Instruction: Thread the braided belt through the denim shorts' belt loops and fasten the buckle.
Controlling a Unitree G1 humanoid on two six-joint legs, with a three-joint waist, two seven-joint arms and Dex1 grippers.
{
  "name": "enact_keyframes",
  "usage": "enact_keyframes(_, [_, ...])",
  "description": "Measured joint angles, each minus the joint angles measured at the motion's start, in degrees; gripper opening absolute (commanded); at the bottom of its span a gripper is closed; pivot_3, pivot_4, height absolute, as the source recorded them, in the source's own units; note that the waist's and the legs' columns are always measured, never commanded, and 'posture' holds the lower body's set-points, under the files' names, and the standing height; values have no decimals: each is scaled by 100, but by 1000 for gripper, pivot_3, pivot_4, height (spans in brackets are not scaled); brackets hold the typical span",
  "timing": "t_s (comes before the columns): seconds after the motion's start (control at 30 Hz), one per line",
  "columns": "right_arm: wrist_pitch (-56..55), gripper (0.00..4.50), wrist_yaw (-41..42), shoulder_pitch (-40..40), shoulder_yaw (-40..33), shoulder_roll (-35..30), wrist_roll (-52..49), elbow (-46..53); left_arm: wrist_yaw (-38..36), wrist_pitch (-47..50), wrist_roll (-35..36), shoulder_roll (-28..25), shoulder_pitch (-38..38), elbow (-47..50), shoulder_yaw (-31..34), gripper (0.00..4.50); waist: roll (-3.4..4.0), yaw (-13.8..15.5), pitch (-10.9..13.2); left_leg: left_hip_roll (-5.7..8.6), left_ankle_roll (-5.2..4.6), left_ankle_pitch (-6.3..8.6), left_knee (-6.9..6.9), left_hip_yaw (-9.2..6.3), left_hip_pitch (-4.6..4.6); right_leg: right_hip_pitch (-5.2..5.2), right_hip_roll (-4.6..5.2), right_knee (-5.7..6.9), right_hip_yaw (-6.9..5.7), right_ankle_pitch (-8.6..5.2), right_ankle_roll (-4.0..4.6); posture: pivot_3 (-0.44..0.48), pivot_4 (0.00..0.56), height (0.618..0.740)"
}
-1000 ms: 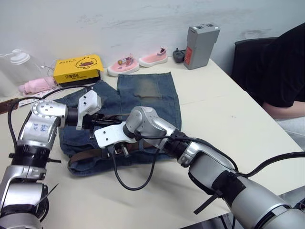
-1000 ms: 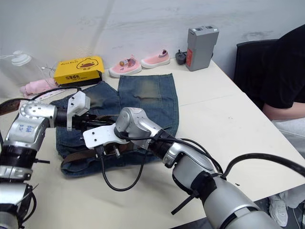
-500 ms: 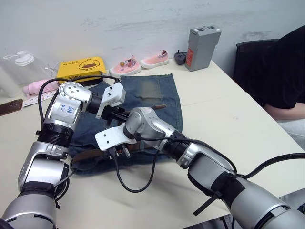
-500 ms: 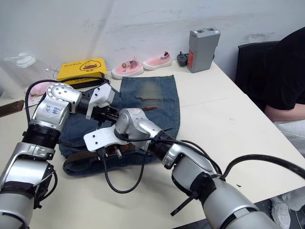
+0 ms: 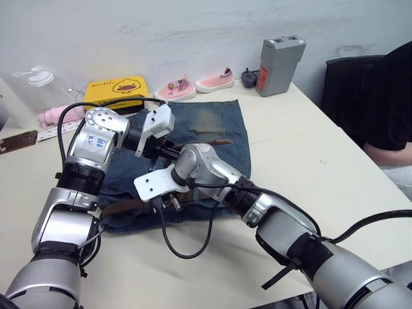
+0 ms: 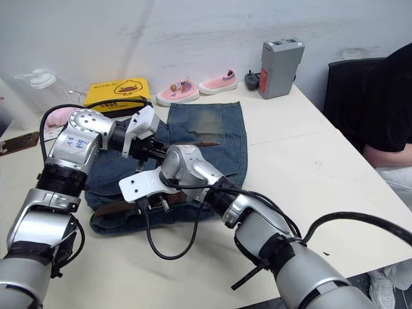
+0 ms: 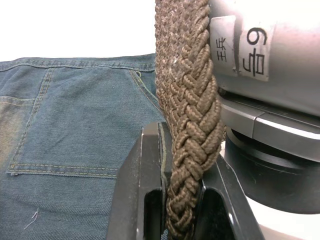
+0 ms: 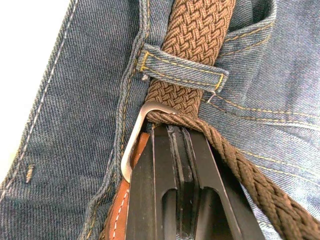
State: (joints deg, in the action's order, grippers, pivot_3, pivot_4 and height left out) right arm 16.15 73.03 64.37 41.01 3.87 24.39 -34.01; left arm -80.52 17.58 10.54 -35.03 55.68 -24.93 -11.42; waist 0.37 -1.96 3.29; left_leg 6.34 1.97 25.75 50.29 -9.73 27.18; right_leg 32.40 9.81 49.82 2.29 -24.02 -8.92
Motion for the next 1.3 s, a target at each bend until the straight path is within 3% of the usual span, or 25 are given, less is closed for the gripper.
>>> enact_keyframes(0.1, [-3, 70, -69, -76, -65, 7, 26, 49, 218, 9, 11, -225, -368, 467, 222, 0, 2, -15, 1, -6, 4, 1, -3, 0, -1, 9, -2, 2, 24, 0, 0, 0, 150, 636])
enact_keyframes(0.27, [88, 70, -404, -607, -472, -83, -174, 457, 917, -151, 62, -1073, -2074, 1588, 1351, 0, 1, -80, 3, -7, 8, 4, -2, -13, 3, 19, -12, 6, 33, 0, 2, 0, 150, 636])
enact_keyframes(0.4, [389, 70, -515, -828, -700, -234, -336, 831, 1481, 2, 178, -1095, -3071, 2369, 1852, 0, -34, -37, 31, -7, 9, 5, 12, -25, 11, 18, -13, 11, 27, 1, 2, 0, 150, 636])
enact_keyframes(0.53, [916, 70, -511, -1051, -903, -426, -534, 1414, 1943, 416, 428, -1023, -3414, 3046, 2074, 0, -54, 65, 99, -4, 20, 13, 59, -61, 45, 18, -17, 14, -6, 2, 4, 0, 150, 636])
enact_keyframes(0.57, [1040, 653, -512, -1113, -967, -455, -578, 1553, 2018, 483, 480, -1005, -3457, 3168, 2117, 0, -56, 66, 114, -5, 22, 21, 74, -69, 54, 20, -20, 15, -15, 2, 4, 0, 150, 636])
enact_keyframes(0.7, [1678, 2104, -552, -1294, -1182, -666, -849, 2260, 2313, 683, 603, -1024, -3753, 3550, 2265, 0, -82, 39, 141, -5, 16, 27, 83, -72, 96, 43, -13, -2, -25, 4, 4, 0, 150, 636])
enact_keyframes(0.87, [2441, 4375, -757, -1629, -1519, -1022, -1247, 3392, 2463, 755, 667, -1127, -3939, 3568, 2450, 0, -91, 39, 160, -5, 8, 35, 78, -72, 106, 43, -10, -23, -28, 4, 5, 0, 150, 636])
enact_keyframes(1.1, [2865, 4452, -1355, -2457, -1385, -1527, -1338, 4927, 2590, 994, 985, -1128, -3776, 3581, 2495, 0, -100, 60, 171, -6, 8, 35, 81, -71, 106, 37, -1, -31, -32, 7, -2, 0, 150, 636])
enact_keyframes(1.3, [2422, 4452, -2222, -3080, -937, -1811, -1000, 5295, 2658, 1075, 1070, -1133, -3694, 3581, 2478, 0, -104, 52, 177, -6, 8, 35, 82, -67, 106, 38, -1, -30, -30, 9, -5, 0, 150, 636])
